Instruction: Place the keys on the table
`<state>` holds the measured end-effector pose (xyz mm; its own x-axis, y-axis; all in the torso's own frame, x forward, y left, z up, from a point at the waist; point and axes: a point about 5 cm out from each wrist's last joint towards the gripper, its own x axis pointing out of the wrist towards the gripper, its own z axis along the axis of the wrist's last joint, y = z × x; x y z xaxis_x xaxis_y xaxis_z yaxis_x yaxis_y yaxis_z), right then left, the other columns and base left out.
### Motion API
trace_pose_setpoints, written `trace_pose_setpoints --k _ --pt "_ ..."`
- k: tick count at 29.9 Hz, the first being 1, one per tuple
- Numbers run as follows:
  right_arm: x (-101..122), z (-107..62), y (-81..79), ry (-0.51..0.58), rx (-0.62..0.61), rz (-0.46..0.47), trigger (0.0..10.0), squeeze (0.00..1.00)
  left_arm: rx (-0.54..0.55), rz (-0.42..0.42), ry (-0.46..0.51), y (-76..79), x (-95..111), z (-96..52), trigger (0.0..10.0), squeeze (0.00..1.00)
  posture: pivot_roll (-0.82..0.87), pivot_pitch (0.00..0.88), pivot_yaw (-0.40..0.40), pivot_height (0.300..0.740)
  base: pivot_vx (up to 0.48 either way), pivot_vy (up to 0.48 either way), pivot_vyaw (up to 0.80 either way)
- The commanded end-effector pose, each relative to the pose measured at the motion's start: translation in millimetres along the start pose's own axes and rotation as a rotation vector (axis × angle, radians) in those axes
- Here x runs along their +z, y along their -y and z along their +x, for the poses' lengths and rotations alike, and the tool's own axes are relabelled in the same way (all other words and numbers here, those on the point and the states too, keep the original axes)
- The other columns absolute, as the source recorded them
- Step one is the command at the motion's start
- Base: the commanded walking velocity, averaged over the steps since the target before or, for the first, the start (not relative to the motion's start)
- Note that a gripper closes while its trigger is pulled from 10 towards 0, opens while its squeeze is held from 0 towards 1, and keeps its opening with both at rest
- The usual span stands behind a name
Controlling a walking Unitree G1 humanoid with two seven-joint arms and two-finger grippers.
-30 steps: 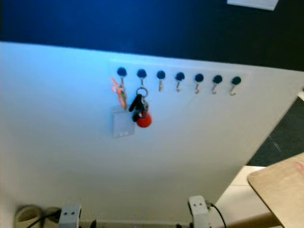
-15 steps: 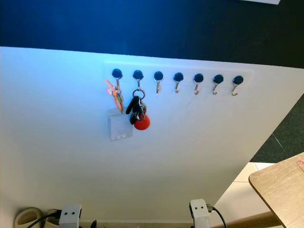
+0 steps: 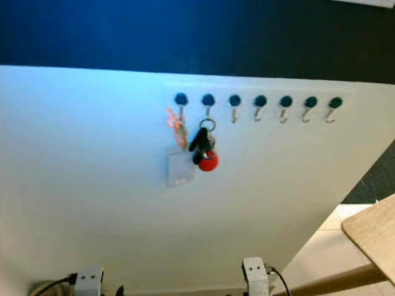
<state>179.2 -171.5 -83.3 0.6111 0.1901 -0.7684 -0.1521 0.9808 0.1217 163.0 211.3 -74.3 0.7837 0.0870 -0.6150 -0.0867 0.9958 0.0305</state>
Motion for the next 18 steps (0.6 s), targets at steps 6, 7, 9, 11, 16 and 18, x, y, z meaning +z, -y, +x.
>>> trace_pose_setpoints --k 6,7,9,11,16,18 --pt "-1.8 -0.2 -0.4 -0.005 -0.004 0.015 10.0 0.00 -0.028 0.026 0.010 -0.1 -2.3 -2.8 10.0 0.00 0.11 0.023 -0.066 0.740 0.000 0.000 0.00" --pt "-1.8 -0.2 -0.4 -0.005 -0.004 0.015 10.0 0.00 -0.028 0.026 0.010 -0.1 -2.3 -2.8 10.0 0.00 0.11 0.023 -0.066 0.740 0.000 0.000 0.00" --pt "-2.2 -0.2 -0.9 -0.005 -0.003 0.017 10.0 0.00 -0.031 0.029 0.009 0.5 -2.6 -2.9 10.0 0.00 0.11 0.024 -0.067 0.740 0.000 -0.480 0.00" --pt "-2.3 -0.1 -1.0 -0.006 -0.003 0.017 10.0 0.00 -0.031 0.029 0.008 0.6 -2.7 -2.9 10.0 0.00 0.11 0.024 -0.067 0.740 0.000 -0.480 0.00" --pt "-2.3 -0.1 -1.1 -0.006 -0.003 0.017 10.0 0.00 -0.035 0.039 0.011 1.3 -2.7 -3.1 10.0 0.00 0.11 0.025 -0.068 0.740 0.000 -0.480 0.00" --pt "-2.8 -0.3 -0.9 -0.008 -0.003 0.017 10.0 0.00 -0.035 0.034 0.010 2.0 -3.4 -3.5 10.0 0.00 0.11 0.024 -0.068 0.740 0.000 -0.480 0.00"
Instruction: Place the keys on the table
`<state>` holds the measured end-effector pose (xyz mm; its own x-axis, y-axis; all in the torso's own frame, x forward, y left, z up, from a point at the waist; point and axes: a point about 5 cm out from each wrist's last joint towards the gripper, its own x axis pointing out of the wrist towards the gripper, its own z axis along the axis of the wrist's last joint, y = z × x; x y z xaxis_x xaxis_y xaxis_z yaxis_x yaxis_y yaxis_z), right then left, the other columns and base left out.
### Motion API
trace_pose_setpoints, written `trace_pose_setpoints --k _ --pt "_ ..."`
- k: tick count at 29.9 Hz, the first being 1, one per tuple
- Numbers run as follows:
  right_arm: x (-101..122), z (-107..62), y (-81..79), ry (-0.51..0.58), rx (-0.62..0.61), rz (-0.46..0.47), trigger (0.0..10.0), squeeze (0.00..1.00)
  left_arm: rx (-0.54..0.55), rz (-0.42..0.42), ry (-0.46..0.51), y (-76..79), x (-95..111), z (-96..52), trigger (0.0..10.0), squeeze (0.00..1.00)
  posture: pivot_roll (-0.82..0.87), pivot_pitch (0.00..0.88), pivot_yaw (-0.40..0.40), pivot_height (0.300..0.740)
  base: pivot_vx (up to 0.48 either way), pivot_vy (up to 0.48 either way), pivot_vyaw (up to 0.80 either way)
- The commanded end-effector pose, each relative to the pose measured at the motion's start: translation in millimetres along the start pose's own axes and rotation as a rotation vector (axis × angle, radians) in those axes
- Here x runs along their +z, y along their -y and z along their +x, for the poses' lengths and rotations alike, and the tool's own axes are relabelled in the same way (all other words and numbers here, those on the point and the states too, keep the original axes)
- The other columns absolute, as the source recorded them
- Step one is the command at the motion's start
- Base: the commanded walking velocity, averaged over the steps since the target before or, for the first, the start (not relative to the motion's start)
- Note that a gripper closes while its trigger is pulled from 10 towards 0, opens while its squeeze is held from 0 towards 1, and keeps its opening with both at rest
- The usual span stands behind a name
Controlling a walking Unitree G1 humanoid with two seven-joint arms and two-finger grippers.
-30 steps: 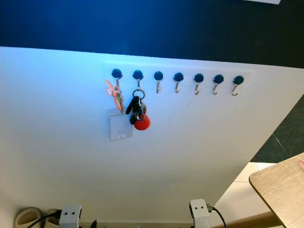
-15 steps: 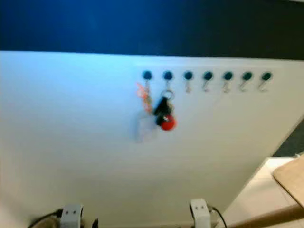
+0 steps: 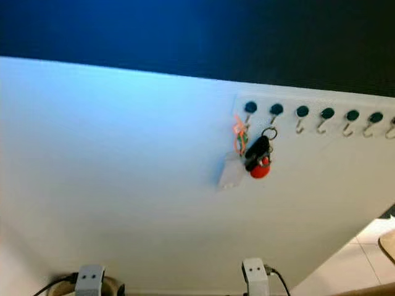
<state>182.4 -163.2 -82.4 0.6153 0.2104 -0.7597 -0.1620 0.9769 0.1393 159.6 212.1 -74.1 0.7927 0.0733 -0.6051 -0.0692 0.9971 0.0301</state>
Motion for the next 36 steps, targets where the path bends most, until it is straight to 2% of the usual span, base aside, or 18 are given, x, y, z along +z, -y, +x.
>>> trace_pose_setpoints --k 1,6,29,36 --pt "-6.4 -3.4 6.9 -0.018 -0.023 0.013 10.0 0.00 -0.022 0.022 -0.003 3.4 -1.7 -0.9 10.0 0.00 0.11 0.024 -0.068 0.740 0.000 -0.480 0.00" --pt "-7.2 -3.7 7.0 -0.019 -0.022 0.015 10.0 0.00 -0.012 -0.009 0.002 3.4 -2.5 -1.5 10.0 0.00 0.11 0.023 -0.067 0.740 0.000 -0.153 0.00" --pt "-8.7 -4.5 8.2 -0.016 -0.038 0.016 10.0 0.00 -0.006 0.015 -0.023 0.6 -0.7 1.4 10.0 0.00 0.10 0.013 -0.058 0.740 0.000 0.000 0.00" --pt "-9.3 -4.6 8.3 -0.018 -0.041 0.017 10.0 0.00 -0.015 0.025 -0.021 0.5 0.3 2.0 10.0 0.00 0.10 0.007 -0.053 0.740 0.000 0.480 0.00"
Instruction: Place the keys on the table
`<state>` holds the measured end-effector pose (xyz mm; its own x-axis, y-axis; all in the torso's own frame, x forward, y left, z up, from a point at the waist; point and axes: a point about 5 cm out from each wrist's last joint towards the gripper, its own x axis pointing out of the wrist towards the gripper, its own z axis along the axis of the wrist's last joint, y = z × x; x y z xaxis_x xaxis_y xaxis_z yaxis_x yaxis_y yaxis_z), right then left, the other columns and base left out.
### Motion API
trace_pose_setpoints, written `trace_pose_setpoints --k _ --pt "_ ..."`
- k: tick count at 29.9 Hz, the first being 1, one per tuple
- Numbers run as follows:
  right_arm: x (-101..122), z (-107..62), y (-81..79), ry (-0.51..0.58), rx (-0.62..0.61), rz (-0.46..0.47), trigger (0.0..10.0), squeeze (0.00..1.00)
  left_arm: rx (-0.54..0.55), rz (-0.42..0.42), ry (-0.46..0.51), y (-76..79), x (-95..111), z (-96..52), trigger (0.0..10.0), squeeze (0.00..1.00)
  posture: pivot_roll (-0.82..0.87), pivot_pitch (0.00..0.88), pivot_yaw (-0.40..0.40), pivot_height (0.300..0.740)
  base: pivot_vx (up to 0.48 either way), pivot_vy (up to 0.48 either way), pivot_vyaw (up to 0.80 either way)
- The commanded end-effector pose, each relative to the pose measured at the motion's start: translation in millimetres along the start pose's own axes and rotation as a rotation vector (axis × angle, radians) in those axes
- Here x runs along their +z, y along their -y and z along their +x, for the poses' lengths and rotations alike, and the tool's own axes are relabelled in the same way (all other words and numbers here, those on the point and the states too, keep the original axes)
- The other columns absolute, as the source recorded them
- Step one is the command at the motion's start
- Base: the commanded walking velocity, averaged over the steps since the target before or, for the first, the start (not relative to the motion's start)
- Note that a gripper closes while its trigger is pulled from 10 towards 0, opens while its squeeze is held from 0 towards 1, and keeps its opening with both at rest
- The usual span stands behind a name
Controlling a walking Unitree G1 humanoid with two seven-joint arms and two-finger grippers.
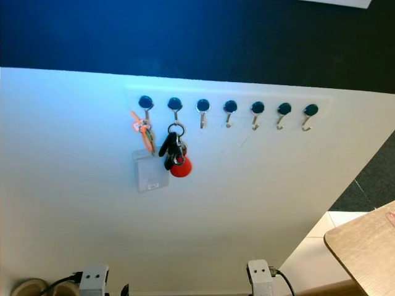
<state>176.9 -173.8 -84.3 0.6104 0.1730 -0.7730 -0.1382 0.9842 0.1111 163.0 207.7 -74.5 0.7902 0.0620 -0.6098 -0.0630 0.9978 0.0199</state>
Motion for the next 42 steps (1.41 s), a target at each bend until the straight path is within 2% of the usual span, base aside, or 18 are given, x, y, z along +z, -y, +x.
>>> trace_pose_setpoints --k 1,23,42 --pt "-3.7 -0.5 -1.5 -0.005 -0.004 0.017 10.0 0.00 -0.005 0.037 -0.009 -4.4 -0.5 -0.7 10.0 0.00 0.10 0.004 -0.052 0.740 0.000 0.000 0.00" --pt "-2.6 -0.5 -3.0 0.022 -0.013 0.032 10.0 0.00 -0.014 0.042 0.016 -11.1 4.2 -0.5 10.0 0.00 0.11 0.000 -0.041 0.740 0.000 0.000 0.00" --pt "0.1 0.1 -3.6 0.031 -0.007 0.025 10.0 0.00 -0.004 0.029 0.018 -10.1 3.3 -1.0 10.0 0.00 0.11 0.000 -0.045 0.740 -0.339 0.000 0.00"
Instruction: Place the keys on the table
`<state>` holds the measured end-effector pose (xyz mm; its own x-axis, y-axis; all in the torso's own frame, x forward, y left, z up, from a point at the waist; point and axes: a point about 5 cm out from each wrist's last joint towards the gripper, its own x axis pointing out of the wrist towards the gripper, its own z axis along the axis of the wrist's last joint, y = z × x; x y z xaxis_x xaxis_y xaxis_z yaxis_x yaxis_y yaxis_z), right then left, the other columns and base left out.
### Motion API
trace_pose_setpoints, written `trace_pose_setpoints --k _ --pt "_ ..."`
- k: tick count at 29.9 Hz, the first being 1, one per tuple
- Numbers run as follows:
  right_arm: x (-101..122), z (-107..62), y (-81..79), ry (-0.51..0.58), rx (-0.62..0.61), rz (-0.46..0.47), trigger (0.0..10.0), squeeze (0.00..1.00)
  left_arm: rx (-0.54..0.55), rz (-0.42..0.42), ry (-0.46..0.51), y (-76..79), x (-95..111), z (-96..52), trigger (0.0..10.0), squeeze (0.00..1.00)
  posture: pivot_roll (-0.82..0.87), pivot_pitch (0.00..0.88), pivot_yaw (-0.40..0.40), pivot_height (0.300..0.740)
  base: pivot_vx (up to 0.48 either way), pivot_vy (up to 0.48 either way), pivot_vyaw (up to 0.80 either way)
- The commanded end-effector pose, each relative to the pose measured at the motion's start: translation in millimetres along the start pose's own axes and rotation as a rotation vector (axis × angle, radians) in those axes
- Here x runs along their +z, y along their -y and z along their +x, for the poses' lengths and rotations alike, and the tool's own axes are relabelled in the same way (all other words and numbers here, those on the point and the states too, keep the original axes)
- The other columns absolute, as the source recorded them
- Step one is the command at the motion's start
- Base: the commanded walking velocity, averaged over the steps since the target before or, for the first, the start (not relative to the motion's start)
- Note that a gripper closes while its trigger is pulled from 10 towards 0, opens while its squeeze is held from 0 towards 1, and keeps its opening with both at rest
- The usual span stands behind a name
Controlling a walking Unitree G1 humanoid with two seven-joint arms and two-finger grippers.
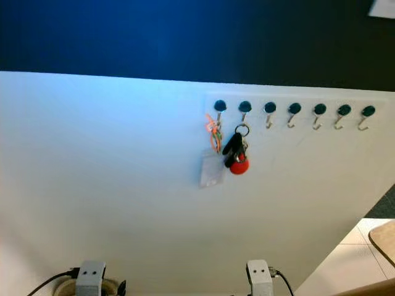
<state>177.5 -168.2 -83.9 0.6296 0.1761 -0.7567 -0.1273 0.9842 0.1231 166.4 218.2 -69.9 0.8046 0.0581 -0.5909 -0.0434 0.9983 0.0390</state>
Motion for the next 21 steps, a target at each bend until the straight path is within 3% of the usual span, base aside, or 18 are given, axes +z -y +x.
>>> trace_pose_setpoints --k 1,19,21 --pt "-1 -1.0 1.9 0.006 -0.009 0.010 10.0 0.00 0.001 0.001 -0.006 0.2 -3 -1.7 10.0 0.00 0.11 0.000 -0.044 0.740 -0.356 0.000 0.00" --pt "-1 -0.4 -1.7 0.015 -0.009 0.027 10.0 0.00 -0.013 0.053 0.024 1.2 8 3.4 10.0 0.00 0.12 0.028 -0.026 0.740 -0.035 0.000 0.00" --pt "-1 -0.4 -1.6 0.016 -0.009 0.027 10.0 0.00 -0.015 0.055 0.026 2.0 9 4.0 10.0 0.00 0.12 0.029 -0.027 0.740 0.000 -0.480 0.00"
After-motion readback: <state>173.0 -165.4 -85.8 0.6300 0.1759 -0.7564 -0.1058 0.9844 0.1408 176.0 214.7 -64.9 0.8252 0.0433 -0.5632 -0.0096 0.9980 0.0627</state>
